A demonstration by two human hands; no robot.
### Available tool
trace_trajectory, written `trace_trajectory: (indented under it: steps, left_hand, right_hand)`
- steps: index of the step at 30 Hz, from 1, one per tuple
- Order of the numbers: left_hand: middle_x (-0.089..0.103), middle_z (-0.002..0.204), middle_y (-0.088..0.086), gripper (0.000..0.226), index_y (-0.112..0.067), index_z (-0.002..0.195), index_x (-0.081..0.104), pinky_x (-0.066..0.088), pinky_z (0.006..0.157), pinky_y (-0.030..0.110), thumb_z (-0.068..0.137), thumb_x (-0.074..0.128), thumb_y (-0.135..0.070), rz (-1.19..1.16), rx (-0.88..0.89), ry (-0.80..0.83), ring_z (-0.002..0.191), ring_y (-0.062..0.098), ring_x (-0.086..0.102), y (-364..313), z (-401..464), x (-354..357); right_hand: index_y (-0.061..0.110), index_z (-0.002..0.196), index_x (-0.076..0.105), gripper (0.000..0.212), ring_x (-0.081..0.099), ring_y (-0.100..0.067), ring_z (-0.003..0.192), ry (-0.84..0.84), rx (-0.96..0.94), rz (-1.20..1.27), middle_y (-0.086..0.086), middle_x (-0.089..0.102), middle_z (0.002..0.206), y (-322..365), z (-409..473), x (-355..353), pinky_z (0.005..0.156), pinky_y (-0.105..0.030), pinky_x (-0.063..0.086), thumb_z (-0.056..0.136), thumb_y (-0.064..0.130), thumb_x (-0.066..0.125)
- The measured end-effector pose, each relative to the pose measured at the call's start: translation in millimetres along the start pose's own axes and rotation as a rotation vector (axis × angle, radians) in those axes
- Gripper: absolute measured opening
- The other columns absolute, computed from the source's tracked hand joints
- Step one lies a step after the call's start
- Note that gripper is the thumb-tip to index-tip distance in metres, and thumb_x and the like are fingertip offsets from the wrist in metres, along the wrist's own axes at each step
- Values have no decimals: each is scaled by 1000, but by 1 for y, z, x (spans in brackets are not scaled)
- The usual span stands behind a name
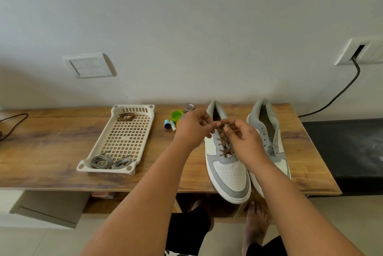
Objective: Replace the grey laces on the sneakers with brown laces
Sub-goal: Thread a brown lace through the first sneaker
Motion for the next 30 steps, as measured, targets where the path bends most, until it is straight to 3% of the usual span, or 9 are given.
trace_trajectory:
  steps: [2, 6, 11, 14, 16, 19, 21, 25, 30]
  left_hand:
    - [72, 67, 5, 21, -12, 75, 60, 60, 71, 36, 83, 79, -19, -100, -43, -10, 57, 12, 67, 2, 1, 4]
    - [70, 70, 10, 15, -9, 78, 61, 57, 68, 32, 85, 73, -8, -215, -130, -30, 58, 12, 66, 7, 2, 11]
    - [71, 72, 6, 17, -9, 83, 59, 47, 56, 22, 92, 70, -18, -386, -252, -17, 54, 9, 63, 14, 2, 13]
    - [71, 75, 2, 12, -11, 84, 62, 58, 67, 35, 92, 69, -17, -147, -224, -95, 63, 12, 67, 24, 6, 10]
    - [68, 78, -1, 7, -15, 87, 65, 59, 76, 39, 90, 69, -18, 73, -195, -94, 77, 19, 69, 25, 7, 10]
    - [69, 82, 3, 5, -17, 84, 68, 58, 81, 40, 87, 71, -19, 155, -191, -11, 85, 21, 69, 24, 6, 17]
    - [72, 85, 5, 3, -15, 84, 70, 57, 82, 39, 87, 71, -17, 178, -195, -1, 86, 21, 68, 24, 6, 19]
    - [71, 79, 4, 14, -18, 74, 70, 58, 82, 41, 84, 72, -9, 115, -250, -17, 85, 25, 68, 29, 7, 16]
    - [73, 81, 10, 23, -21, 66, 69, 60, 76, 47, 81, 74, -4, 15, -313, -21, 82, 33, 70, 36, 6, 16]
  right_hand:
    - [25, 111, 66, 17, 63, 4, 68, 45, 42, 69, 2, 69, 89, 2, -1, 5, 60, -15, 54, 99, 21, 56]
    - [26, 104, 71, 17, 70, -14, 90, 75, 99, 132, 2, 74, 94, -2, 4, 11, 83, -35, 58, 91, 35, 67]
    - [25, 95, 75, 9, 67, -12, 85, -46, 27, -55, 5, 73, 86, -6, 16, -3, 75, -23, 54, 88, 29, 71]
    - [15, 96, 76, 11, 63, -13, 81, -125, -142, -324, 3, 69, 86, -6, 23, -6, 67, -11, 40, 88, 22, 72]
    - [11, 95, 76, 9, 59, -16, 84, -63, -232, -438, 0, 64, 89, -7, 26, 1, 69, -15, 36, 87, 15, 72]
    - [10, 95, 76, 10, 53, -15, 85, 33, -260, -497, -2, 59, 92, -9, 27, 13, 70, -20, 35, 88, 11, 69]
    - [10, 97, 75, 11, 54, -17, 87, 51, -229, -510, -4, 60, 95, -12, 29, 19, 74, -24, 39, 90, 13, 67]
    - [20, 98, 73, 10, 59, -10, 85, 132, 14, -314, 6, 67, 94, -26, 36, 19, 69, -15, 41, 92, 18, 66]
    - [21, 89, 72, 9, 65, -12, 83, 240, 177, -39, 2, 71, 87, -35, 35, 19, 76, -26, 52, 93, 18, 65]
Point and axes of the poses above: each hand's wrist, its own z-axis towards the middle knuckle, its own x-axis out of the palm, y = z × x, the point moved 4 cm from there along z, towards the middle knuckle
